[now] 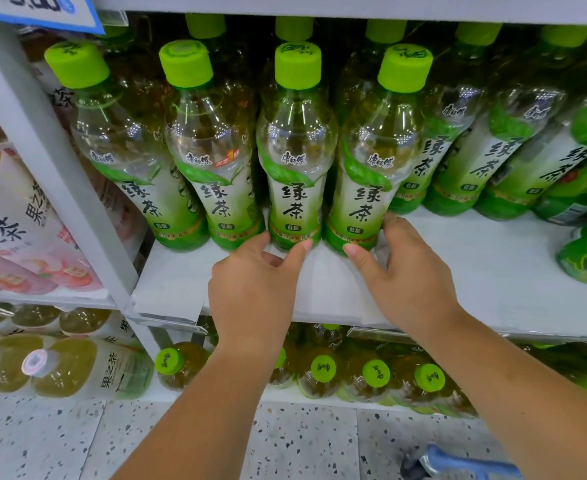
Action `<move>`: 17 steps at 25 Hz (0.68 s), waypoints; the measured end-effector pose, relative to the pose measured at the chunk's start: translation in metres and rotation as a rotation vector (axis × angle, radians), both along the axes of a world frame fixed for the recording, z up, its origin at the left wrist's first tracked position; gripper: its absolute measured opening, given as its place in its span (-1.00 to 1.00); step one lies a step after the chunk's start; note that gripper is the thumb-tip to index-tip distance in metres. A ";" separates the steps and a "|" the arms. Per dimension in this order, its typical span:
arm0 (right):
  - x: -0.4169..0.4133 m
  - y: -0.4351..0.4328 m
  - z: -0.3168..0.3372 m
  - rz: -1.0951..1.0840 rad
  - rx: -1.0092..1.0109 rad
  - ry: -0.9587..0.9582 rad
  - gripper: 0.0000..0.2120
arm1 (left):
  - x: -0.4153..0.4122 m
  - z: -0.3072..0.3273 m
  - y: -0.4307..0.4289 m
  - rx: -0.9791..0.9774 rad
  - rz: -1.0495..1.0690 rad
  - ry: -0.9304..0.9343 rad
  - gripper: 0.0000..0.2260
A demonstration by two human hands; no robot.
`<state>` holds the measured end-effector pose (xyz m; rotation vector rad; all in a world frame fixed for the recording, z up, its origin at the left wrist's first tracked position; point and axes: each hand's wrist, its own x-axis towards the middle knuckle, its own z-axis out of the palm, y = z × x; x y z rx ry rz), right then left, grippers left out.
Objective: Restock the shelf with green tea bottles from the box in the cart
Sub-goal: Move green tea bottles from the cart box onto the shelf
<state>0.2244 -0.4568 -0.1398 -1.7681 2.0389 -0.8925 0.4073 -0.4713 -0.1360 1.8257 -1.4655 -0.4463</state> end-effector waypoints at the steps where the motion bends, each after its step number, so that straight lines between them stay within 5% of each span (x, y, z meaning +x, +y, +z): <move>1: 0.000 0.000 -0.002 -0.002 -0.014 0.010 -0.50 | -0.001 0.000 0.000 -0.006 0.000 -0.010 -0.45; 12: 0.005 -0.002 -0.005 -0.015 -0.031 0.082 -0.45 | 0.002 0.007 -0.003 0.063 -0.032 -0.001 -0.49; 17: 0.002 -0.001 0.001 -0.028 0.063 -0.094 -0.48 | 0.006 0.019 -0.005 0.188 -0.133 0.062 -0.63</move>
